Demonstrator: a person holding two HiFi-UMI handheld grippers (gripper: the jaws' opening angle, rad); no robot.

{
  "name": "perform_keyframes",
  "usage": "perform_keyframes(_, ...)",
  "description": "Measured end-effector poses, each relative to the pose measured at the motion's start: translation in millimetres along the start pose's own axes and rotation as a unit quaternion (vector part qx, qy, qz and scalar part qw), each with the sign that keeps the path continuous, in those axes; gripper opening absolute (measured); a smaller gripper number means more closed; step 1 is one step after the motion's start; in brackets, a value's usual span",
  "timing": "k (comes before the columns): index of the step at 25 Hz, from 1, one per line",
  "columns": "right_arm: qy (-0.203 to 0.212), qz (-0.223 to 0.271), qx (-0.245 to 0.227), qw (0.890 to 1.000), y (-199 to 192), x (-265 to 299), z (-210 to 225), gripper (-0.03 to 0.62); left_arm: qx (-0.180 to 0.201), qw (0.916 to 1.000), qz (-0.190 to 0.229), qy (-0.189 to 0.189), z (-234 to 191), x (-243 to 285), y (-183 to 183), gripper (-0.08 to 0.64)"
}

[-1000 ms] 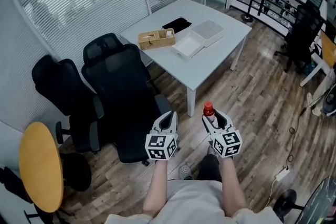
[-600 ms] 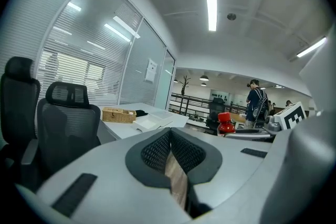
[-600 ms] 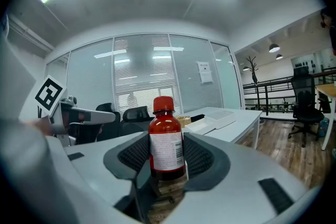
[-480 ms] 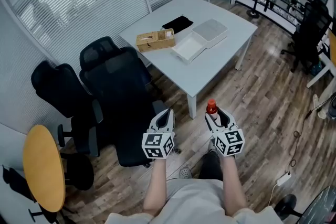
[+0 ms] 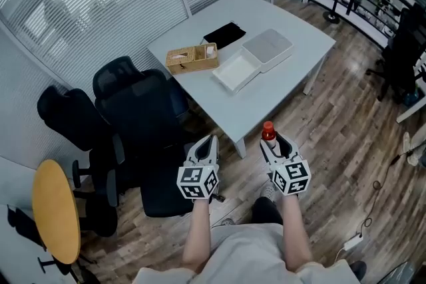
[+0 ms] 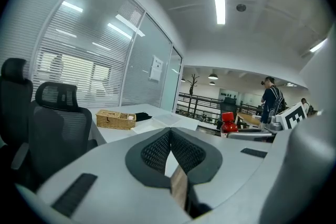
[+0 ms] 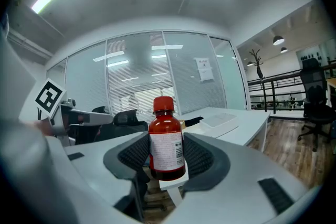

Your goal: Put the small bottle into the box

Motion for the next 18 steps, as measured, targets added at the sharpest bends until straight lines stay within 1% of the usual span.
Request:
perform_keyframes(8, 0.027, -0.016, 0.006, 0.999, 18.0, 33.8, 61.0, 0.209, 0.007, 0.9993, -0.017, 0.033, 19.3, 61.6, 8.5, 0.028)
perform_keyframes(14, 0.044, -0.023, 0.006, 0.999, 25.6, 48.2, 92.3, 0.209, 0.004, 0.9986, -0.017, 0.05, 31.4, 87.9, 12.7, 0.028)
perform_keyframes(18, 0.06, -0.026, 0.004, 0.998, 28.6, 53.4, 106.2, 0.209, -0.001, 0.9978, -0.016, 0.064, 38.0, 94.4, 11.9, 0.028)
Point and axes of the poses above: the fingertips, and each gripper's own axes: x forward along the fingers, z to its right, y out of its top, the point moved 10 cm from there along -x, backward along the fingers, and after that the axes turned 8 degrees about z, right-handed, at the moved point
